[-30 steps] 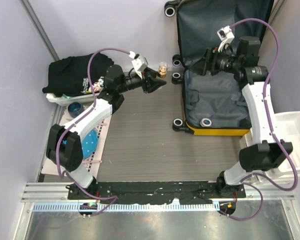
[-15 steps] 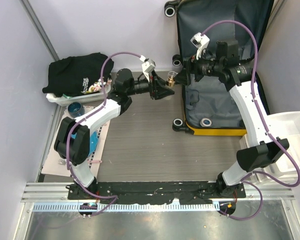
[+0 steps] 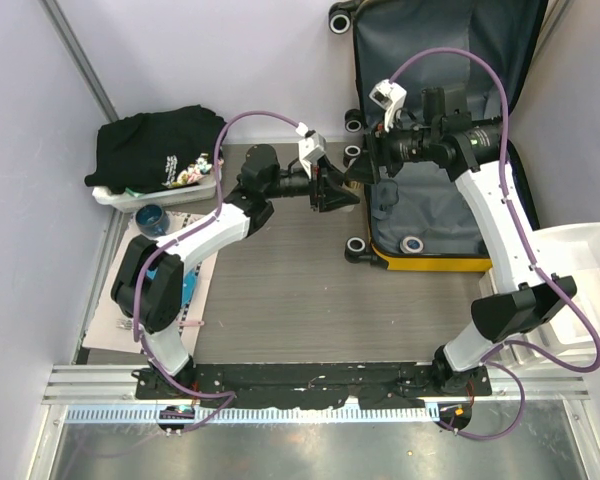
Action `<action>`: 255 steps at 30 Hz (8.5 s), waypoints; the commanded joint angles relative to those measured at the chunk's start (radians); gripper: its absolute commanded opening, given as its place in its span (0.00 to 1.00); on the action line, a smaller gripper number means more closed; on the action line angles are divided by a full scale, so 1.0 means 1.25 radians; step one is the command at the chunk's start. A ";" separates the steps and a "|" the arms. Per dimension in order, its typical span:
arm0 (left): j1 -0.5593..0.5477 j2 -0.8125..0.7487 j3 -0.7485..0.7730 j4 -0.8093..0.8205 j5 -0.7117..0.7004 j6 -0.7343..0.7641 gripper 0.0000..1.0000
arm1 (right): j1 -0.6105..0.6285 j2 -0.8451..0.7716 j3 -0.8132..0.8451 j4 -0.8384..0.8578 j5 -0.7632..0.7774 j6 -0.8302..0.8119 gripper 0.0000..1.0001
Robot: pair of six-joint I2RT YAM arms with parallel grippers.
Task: Open, take out, and arrange the luggage
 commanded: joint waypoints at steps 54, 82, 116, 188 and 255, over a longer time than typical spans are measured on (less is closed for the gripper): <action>-0.093 -0.016 0.219 -0.347 -0.005 0.216 0.93 | -0.715 -0.506 -0.201 -0.132 1.059 0.135 0.00; -0.053 0.095 0.294 -0.223 0.077 0.107 0.93 | -0.837 -0.614 -0.468 0.170 1.205 0.109 0.01; -0.034 0.140 0.322 -0.196 0.088 0.059 0.93 | -0.856 -0.592 -0.501 0.252 1.143 0.111 0.50; 0.219 0.287 0.392 -0.348 0.039 0.112 0.92 | -0.150 0.298 -0.433 0.085 0.531 -0.575 0.62; -0.231 -0.098 -0.198 0.492 -0.174 0.445 0.89 | -0.117 -0.225 -0.332 0.164 -0.410 0.315 0.01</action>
